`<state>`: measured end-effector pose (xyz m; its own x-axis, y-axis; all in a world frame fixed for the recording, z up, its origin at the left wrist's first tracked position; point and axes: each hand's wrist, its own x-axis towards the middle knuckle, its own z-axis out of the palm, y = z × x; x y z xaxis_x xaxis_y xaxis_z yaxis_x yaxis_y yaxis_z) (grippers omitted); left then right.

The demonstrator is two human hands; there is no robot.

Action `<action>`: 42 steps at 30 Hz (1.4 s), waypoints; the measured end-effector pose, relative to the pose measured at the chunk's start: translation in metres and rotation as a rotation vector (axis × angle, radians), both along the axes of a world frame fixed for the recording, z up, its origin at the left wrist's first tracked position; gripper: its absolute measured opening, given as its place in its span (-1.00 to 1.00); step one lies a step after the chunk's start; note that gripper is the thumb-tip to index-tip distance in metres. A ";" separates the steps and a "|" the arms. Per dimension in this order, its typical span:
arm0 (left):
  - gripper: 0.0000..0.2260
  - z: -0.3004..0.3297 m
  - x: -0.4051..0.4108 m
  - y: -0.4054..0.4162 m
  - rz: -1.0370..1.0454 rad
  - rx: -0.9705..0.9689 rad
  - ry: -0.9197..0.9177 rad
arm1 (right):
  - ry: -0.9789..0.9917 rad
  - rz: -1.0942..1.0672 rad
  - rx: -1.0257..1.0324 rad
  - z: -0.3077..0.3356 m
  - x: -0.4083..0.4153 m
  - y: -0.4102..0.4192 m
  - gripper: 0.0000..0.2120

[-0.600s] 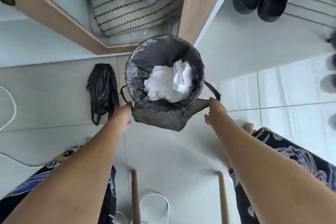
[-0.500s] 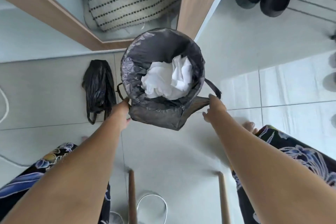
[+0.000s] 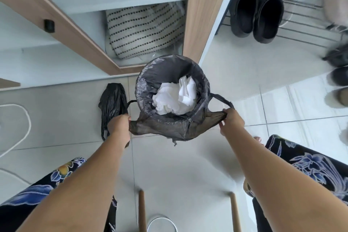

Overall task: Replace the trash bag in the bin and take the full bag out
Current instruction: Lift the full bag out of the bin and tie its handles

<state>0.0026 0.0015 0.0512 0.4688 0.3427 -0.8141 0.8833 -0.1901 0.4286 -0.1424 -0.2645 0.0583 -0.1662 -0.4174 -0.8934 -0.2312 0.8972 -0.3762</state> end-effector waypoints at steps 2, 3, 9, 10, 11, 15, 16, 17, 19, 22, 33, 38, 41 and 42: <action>-0.84 0.020 0.005 -0.001 -0.098 0.081 -0.095 | -0.096 0.035 -0.009 0.018 0.002 -0.002 -0.87; -0.85 0.032 0.008 -0.002 -0.129 0.094 -0.144 | -0.136 0.050 -0.018 0.030 0.004 -0.002 -0.85; -0.76 0.086 0.017 -0.017 -0.201 0.085 -0.282 | -0.259 0.175 -0.154 0.094 0.017 -0.002 -0.98; -0.78 0.093 0.017 -0.022 -0.219 0.085 -0.289 | -0.280 0.190 -0.169 0.102 0.020 -0.002 -0.98; -0.81 0.107 0.015 -0.027 -0.233 0.072 -0.320 | -0.315 0.216 -0.193 0.115 0.022 0.000 -0.98; -0.83 0.140 0.012 -0.042 -0.364 0.150 -0.496 | -0.405 0.332 -0.299 0.151 0.032 0.001 -0.86; -0.85 0.147 0.010 -0.043 -0.397 0.185 -0.549 | -0.420 0.358 -0.321 0.160 0.034 0.002 -0.85; -0.85 0.154 0.008 -0.043 -0.437 0.214 -0.604 | -0.429 0.380 -0.344 0.167 0.035 0.004 -0.84; -0.82 0.165 0.005 -0.043 -0.563 0.308 -0.723 | -0.434 0.432 -0.400 0.182 0.037 0.005 -0.81; -0.76 0.178 0.006 -0.039 -0.740 0.440 -0.935 | -0.432 0.522 -0.481 0.207 0.040 0.009 -0.74; -0.55 0.234 0.005 -0.045 -0.737 0.358 -1.143 | -0.684 0.627 -0.605 0.281 0.059 0.026 -0.82; -0.51 0.271 0.006 -0.057 -0.779 -0.050 -1.004 | -0.763 0.700 -0.703 0.293 0.069 0.029 -0.79; -0.27 0.284 0.008 -0.063 -0.666 -0.340 -0.758 | -0.819 0.803 -0.822 0.294 0.070 0.030 -0.88; -0.18 0.285 0.008 -0.064 -0.627 -0.384 -0.708 | -0.799 0.871 -0.857 0.292 0.070 0.029 -0.81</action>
